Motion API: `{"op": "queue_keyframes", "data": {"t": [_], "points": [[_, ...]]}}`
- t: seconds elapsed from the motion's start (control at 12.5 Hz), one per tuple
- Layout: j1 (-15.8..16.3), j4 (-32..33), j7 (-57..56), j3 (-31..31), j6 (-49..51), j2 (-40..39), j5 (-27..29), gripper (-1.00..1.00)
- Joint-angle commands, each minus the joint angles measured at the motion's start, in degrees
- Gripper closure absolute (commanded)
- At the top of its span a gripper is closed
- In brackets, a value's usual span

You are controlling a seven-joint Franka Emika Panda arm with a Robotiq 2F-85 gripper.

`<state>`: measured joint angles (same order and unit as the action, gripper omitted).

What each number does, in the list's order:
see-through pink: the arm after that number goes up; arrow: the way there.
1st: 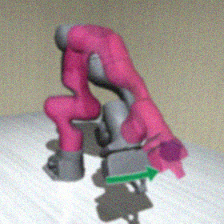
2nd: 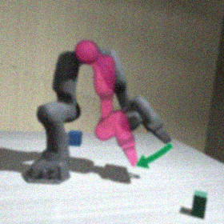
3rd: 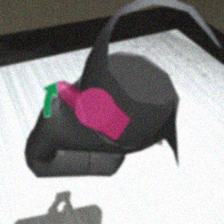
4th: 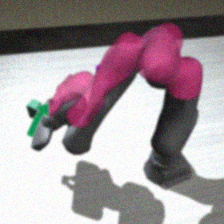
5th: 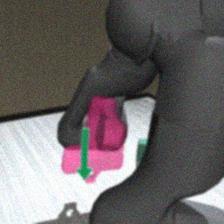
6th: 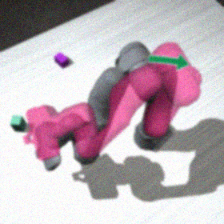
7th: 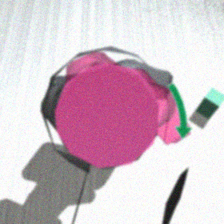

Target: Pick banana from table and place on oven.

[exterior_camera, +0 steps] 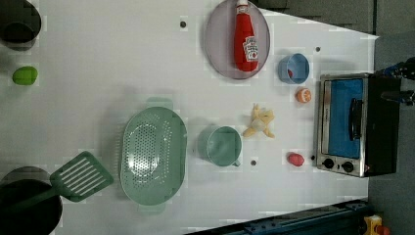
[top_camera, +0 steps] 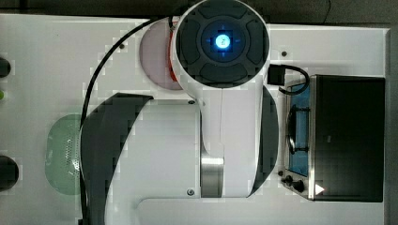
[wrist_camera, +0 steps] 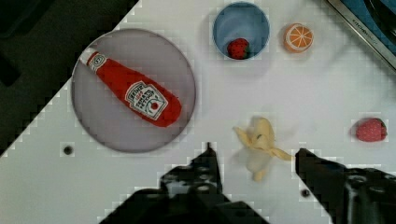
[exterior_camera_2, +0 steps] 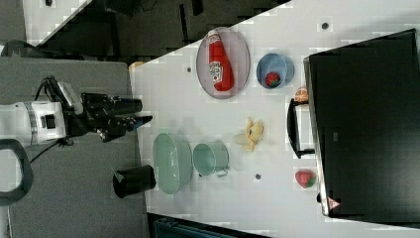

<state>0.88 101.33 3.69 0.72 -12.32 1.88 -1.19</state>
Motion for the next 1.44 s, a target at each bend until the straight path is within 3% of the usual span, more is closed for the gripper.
{"op": "queue_keyframes", "data": {"t": [0.08,0.24,0.72,1.44], "points": [[-1.57,15.45,0.87,2.86,7.91,21.75,-0.25,-0.59],[-1.56,15.47,0.87,2.81,7.9,21.74,-0.25,-0.99],[-1.55,19.1,0.87,2.74,2.81,16.87,-0.25,-1.0],[-1.41,34.31,0.93,1.83,-28.01,2.26,-0.26,-1.0]]}}
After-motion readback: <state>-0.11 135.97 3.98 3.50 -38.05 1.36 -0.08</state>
